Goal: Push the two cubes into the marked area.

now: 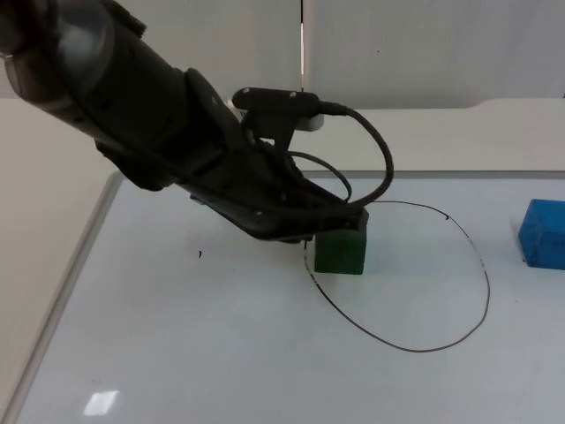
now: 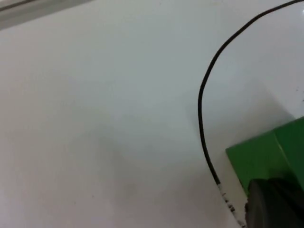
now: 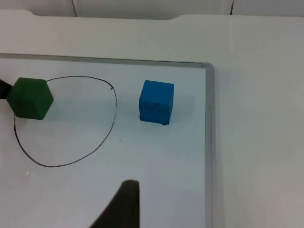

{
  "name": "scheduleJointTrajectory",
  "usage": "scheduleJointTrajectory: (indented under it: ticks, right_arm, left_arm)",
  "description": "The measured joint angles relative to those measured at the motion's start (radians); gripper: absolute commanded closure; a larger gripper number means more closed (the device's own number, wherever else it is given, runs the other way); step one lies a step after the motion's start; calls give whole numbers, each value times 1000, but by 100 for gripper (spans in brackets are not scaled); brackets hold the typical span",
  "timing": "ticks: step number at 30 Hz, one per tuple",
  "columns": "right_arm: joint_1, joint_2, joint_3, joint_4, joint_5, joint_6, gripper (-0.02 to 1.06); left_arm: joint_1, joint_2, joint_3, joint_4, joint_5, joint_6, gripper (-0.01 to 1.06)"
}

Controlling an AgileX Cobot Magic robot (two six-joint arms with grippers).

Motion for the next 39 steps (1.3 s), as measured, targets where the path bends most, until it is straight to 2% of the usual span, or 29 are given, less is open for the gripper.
scheduleJointTrajectory:
  ticks: [32, 39]
  right_arm:
    - [0, 0, 0, 0, 0, 0, -1]
    - [0, 0, 0, 0, 0, 0, -1]
  left_arm:
    - [-33, 0, -19, 37, 22, -2, 105]
    - [19, 0, -19, 72, 101, -2, 105]
